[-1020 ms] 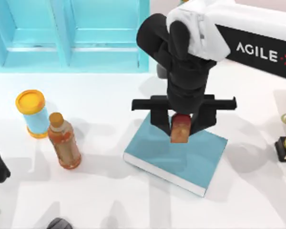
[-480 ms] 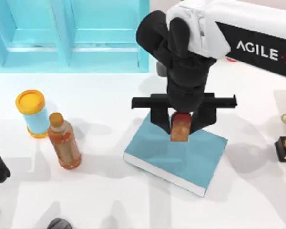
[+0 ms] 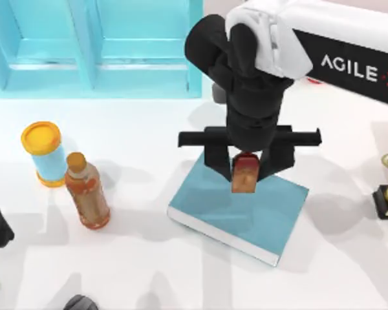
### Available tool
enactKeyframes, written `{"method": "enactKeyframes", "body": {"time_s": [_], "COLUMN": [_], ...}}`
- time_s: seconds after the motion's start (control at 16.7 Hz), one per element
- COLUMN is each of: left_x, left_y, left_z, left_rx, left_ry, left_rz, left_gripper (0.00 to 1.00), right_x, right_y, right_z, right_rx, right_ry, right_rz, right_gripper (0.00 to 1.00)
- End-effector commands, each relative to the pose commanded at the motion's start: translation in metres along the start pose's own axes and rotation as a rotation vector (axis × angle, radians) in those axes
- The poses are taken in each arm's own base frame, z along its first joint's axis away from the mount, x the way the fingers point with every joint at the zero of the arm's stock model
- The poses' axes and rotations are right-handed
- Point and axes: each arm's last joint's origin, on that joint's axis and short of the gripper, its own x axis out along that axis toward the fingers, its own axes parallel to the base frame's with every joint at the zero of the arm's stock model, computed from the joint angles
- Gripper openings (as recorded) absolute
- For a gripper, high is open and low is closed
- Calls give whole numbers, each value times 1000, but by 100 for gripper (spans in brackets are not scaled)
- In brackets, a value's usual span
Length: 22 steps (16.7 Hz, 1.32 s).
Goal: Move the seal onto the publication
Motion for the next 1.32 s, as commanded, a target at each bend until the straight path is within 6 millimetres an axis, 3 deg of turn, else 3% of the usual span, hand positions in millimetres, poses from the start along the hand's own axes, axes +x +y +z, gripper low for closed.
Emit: {"method": "enactKeyframes", "body": {"time_s": [0.36,0.96,1.32], "left_x": [0,0,0], "left_y": [0,0,0], "left_z": [0,0,0], "left_rx": [0,0,0], "left_ry": [0,0,0], "left_rz": [0,0,0], "left_gripper": [100,100,100], "right_x": [0,-1,-30], "right_y": [0,0,0], "right_z": [0,0,0], "right_rx": [0,0,0], "right_ry": [0,0,0], "right_rz": [0,0,0], "right_gripper": [98,100,100]}}
